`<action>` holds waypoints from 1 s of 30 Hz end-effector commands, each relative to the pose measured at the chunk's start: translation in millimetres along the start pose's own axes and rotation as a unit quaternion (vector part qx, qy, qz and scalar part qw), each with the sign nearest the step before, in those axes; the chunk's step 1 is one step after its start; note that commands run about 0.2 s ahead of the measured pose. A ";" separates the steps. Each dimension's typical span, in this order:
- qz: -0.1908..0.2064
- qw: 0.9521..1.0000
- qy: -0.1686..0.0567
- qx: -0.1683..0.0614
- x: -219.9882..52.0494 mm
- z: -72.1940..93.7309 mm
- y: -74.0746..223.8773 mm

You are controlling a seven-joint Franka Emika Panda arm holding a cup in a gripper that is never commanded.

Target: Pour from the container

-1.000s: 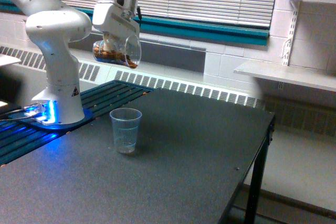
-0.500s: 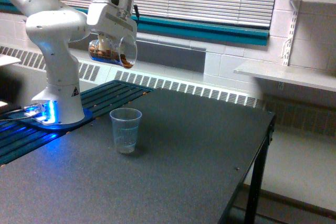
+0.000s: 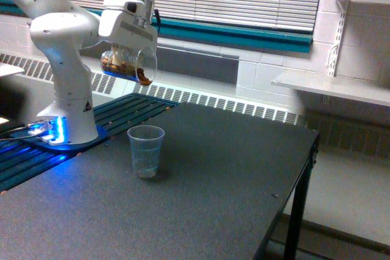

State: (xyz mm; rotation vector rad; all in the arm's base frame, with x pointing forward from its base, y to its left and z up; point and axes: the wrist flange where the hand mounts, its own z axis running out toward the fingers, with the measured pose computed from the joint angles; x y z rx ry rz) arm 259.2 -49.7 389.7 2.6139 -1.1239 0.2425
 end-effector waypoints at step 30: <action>-0.018 0.998 -0.046 -0.041 -13.8 32.5 -0.1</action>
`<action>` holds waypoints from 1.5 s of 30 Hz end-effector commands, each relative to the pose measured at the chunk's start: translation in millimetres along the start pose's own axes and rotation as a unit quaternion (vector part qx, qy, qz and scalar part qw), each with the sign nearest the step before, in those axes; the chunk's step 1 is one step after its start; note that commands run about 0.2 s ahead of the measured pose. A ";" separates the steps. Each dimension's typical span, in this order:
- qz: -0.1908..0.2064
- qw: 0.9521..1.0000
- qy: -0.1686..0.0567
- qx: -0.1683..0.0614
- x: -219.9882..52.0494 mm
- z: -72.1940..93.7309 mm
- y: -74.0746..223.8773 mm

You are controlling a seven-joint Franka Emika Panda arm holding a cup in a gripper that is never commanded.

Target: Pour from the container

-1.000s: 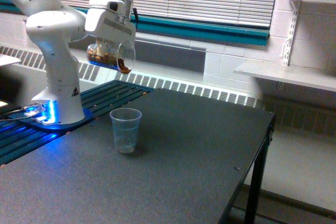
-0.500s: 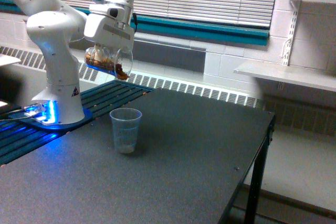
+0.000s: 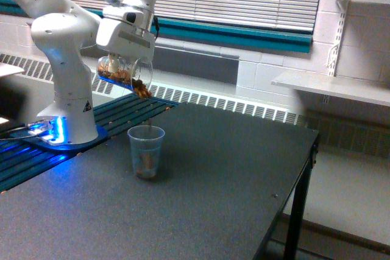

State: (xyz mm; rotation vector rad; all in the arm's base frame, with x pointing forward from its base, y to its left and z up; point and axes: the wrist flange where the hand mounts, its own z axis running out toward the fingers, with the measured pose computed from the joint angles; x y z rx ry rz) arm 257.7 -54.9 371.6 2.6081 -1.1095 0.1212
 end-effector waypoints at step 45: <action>-0.011 0.999 -0.041 -0.026 -17.9 19.2 1.7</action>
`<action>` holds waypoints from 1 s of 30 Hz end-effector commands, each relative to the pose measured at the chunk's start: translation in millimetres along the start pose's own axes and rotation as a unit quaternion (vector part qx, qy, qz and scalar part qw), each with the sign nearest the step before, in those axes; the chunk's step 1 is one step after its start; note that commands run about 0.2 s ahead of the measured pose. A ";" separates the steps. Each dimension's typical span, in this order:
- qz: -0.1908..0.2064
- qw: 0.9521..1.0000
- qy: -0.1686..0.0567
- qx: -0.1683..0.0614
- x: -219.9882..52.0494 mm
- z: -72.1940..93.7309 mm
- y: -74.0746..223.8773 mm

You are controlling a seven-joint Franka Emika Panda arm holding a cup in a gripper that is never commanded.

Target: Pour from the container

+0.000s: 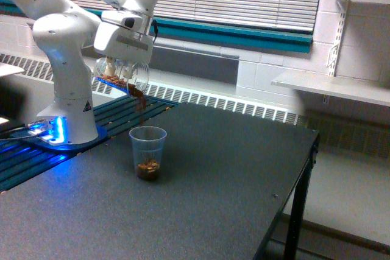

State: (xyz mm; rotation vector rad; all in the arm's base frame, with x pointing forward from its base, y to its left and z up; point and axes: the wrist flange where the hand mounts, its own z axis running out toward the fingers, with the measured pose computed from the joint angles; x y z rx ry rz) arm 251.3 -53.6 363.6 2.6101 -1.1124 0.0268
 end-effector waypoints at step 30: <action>-0.024 0.999 -0.028 -0.035 -8.5 25.7 4.1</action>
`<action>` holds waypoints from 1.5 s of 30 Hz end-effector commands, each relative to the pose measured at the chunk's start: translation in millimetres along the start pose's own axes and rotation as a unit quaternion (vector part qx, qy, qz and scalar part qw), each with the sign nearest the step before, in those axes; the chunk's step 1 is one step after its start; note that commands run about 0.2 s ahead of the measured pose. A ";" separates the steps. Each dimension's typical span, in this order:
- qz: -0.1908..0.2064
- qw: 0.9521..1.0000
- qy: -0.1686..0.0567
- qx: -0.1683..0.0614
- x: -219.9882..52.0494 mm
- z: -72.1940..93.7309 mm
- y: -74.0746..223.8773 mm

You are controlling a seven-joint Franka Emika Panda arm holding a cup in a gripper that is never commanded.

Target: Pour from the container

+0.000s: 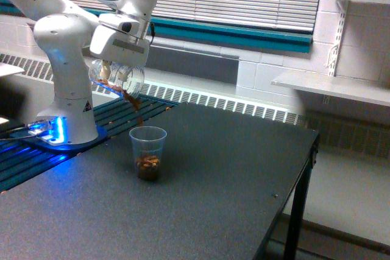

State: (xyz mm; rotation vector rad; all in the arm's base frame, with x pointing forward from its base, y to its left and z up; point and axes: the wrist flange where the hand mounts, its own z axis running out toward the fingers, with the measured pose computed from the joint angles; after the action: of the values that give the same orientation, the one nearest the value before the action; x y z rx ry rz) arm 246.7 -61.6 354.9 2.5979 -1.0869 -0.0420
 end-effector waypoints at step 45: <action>-0.056 0.998 -0.031 -0.025 16.1 22.3 -24.1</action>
State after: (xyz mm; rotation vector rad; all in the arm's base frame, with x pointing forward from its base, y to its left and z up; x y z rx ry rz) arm 268.7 -68.5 333.0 2.6081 -0.9957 -0.1587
